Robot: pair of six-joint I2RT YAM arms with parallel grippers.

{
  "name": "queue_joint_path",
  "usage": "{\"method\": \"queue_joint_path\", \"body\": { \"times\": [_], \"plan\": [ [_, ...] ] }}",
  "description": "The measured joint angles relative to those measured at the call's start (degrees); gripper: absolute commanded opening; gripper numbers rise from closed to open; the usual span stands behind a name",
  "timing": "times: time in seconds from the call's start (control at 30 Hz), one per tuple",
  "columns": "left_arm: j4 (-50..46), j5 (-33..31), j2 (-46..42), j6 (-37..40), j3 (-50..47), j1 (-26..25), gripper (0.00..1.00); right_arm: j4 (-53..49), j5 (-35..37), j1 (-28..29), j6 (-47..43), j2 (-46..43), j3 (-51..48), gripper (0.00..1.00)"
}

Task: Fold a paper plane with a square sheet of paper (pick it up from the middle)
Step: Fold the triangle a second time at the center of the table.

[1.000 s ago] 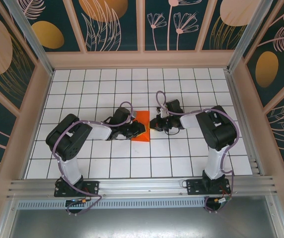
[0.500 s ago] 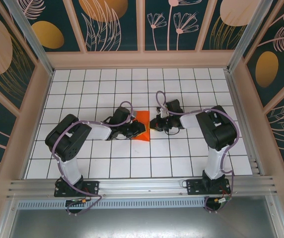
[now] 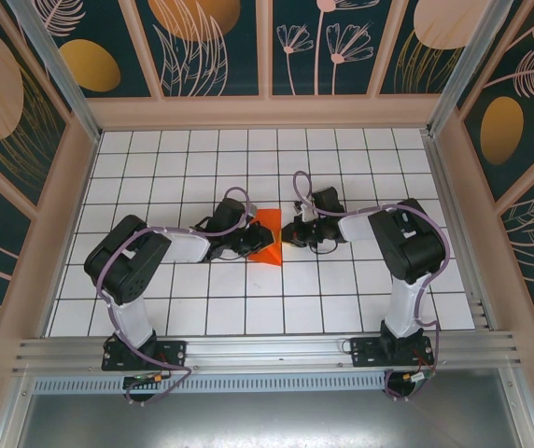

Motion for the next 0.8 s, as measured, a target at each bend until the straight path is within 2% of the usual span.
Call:
{"method": "queue_joint_path", "body": {
  "times": [0.8],
  "plan": [
    [-1.95, -0.61, 1.18, 0.07, 0.00, 0.00, 0.14, -0.96, -0.46, -0.09, -0.85, 0.61, 0.94, 0.00]
  ]
}}
